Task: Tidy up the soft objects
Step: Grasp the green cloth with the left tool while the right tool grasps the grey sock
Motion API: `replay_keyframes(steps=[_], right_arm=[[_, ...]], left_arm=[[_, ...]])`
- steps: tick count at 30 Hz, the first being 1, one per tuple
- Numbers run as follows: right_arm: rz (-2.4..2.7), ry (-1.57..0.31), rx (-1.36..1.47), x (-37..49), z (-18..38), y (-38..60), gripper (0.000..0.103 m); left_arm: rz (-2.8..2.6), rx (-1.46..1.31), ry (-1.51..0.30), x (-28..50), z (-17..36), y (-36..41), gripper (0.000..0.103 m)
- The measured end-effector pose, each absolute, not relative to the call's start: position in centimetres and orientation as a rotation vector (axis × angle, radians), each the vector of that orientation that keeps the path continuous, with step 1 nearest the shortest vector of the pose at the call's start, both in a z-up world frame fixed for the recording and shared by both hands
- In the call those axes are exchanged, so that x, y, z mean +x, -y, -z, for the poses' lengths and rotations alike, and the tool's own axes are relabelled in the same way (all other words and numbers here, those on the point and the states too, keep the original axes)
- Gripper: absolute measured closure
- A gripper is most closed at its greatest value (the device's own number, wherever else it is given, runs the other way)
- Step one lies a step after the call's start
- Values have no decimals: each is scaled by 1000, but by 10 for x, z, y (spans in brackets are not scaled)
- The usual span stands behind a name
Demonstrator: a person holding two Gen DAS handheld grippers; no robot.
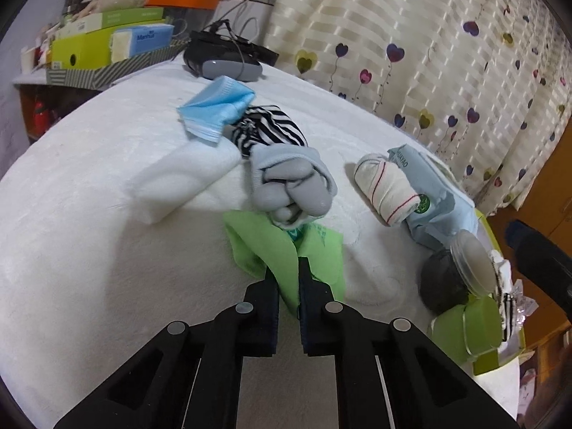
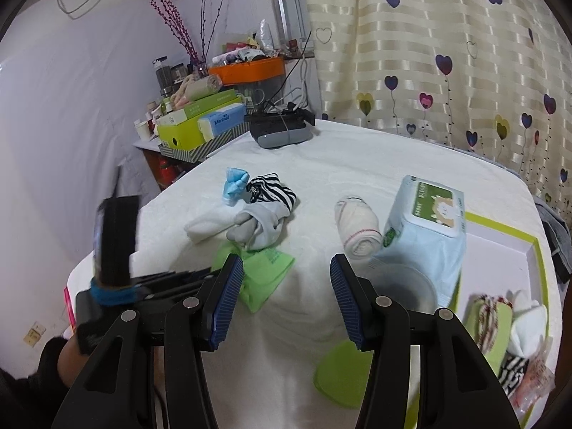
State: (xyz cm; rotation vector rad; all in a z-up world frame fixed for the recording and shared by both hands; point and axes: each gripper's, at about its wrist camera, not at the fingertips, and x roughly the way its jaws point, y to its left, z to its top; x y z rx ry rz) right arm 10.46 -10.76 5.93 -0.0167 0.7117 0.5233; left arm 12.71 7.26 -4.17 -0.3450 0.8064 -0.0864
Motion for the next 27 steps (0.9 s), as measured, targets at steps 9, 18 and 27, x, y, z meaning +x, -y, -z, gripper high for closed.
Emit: replay_keyframes(steps=[9, 18, 27], right_arm=[[-573, -801, -19, 140, -40, 53, 51], [-523, -865, -68, 176, -17, 16, 51], [-444, -961, -40, 198, 6, 9, 51]], left_arm=[[63, -372, -762, 101, 33, -109, 95], [52, -399, -742, 95, 35, -138, 95], [58, -419, -747, 95, 41, -149, 95]])
